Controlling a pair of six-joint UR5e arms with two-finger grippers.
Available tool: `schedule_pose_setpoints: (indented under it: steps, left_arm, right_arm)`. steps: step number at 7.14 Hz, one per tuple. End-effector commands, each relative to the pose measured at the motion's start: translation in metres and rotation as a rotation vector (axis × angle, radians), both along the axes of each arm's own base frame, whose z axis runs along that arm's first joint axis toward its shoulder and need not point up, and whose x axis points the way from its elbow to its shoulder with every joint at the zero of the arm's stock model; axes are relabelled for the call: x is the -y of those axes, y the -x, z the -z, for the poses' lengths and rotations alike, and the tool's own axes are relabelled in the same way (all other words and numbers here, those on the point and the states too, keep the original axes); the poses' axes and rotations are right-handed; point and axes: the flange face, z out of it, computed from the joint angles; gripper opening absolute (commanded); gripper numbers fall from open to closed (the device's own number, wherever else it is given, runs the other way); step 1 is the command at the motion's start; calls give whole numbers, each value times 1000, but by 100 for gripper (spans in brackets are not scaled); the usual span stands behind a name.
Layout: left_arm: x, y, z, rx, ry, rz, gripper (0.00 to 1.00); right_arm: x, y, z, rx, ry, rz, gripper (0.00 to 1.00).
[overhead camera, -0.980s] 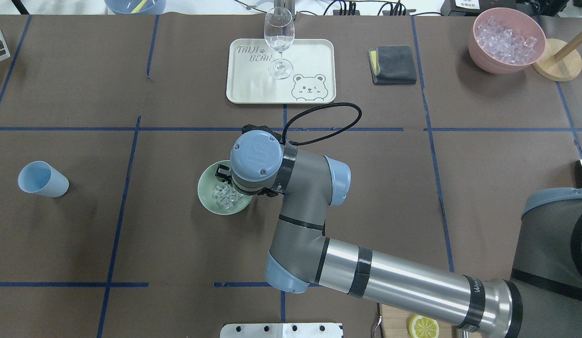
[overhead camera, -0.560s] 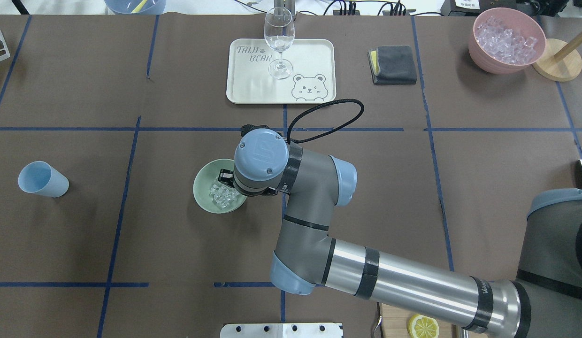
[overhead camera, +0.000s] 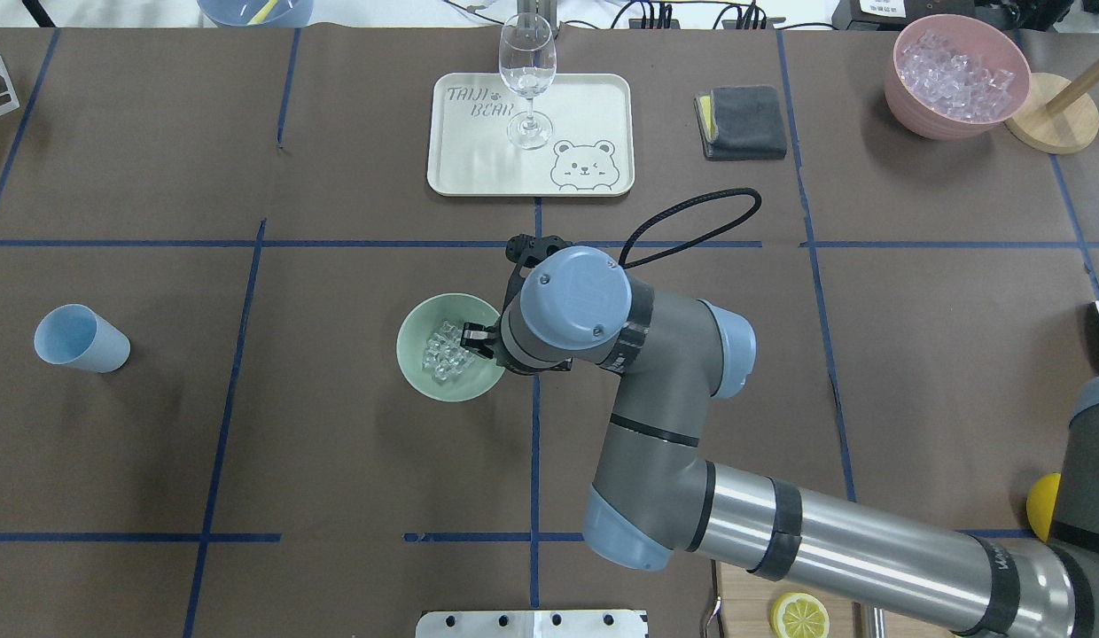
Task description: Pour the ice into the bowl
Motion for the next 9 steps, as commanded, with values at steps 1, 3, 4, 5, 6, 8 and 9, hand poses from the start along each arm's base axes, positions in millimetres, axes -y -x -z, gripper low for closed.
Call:
schedule_pose_setpoints:
  steps: [1,3,4,5,6,8,9]
  left_arm:
    - [-2,1,0,8,-6,-1,100]
    - [0,1,5,4,-9,7,100]
    - [1,1,7,4,-12,9,100]
    - [2,0,6,4,-11,7,100]
    - [3,0,7,4,-11,7,100]
    - [5,0,10,3,-16,8,100]
    - [7,0,10,8,-19,11,100]
  right_arm:
    - [30,-82,-38,20,2,24,0]
    - [59,-182,-113,-34,-74,99,0]
    - [67,-226,-161,-87,-105,126,0]
    - [68,-273,-213,-150,-117,148,0]
    - [71,-325,-252,-188,-155,188,0]
    - [54,-389,-328,-241,-162,285,0]
    - [46,-404,-344,-258,-166,299,0]
